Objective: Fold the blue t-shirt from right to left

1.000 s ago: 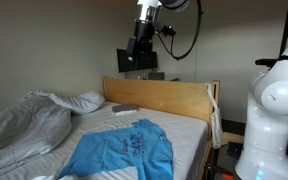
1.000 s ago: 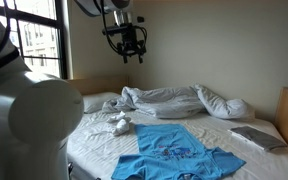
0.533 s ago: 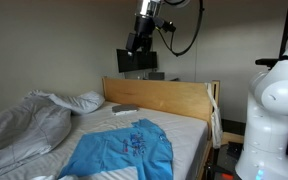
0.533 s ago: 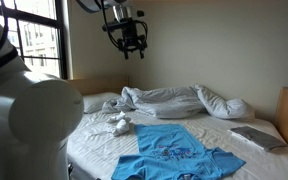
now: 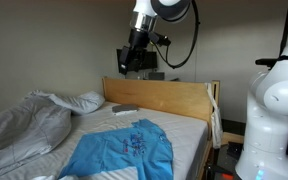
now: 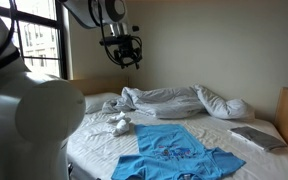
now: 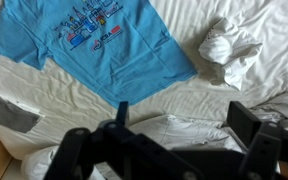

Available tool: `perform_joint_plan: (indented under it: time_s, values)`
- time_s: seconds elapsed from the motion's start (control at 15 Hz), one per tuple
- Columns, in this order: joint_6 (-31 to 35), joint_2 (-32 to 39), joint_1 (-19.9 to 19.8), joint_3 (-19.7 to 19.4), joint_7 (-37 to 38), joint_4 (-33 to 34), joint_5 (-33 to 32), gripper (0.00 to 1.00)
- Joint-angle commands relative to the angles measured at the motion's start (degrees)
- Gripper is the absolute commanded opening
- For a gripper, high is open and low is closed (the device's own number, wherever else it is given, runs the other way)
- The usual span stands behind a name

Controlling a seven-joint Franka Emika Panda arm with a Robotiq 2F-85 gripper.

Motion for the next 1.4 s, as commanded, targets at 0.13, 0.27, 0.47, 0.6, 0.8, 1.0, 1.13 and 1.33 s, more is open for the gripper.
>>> perform_joint_plan:
  time_s: [0.13,0.27,0.47,0.6,0.8,1.0,1.13,1.33]
  values:
    - [5.91,2.80,4.03,-2.68,-0.80,-8.36,8.06,1.00]
    - [7.94,5.02,5.24,-3.36,-2.04,-10.76,10.74,1.00]
    - [10.28,9.20,5.57,-2.70,-0.31,-13.67,11.94,1.00]
    - [11.64,12.37,4.75,-1.47,1.87,-15.21,9.95,1.00]
    - [14.61,18.27,5.28,-0.32,3.45,-16.36,9.72,1.00]
    - [16.43,22.82,5.82,0.76,5.75,-15.79,9.25,1.00]
    - [14.80,21.75,5.86,-0.02,3.57,-15.77,10.03,1.00]
    - [14.99,22.94,5.91,0.23,3.93,-15.44,10.02,1.00]
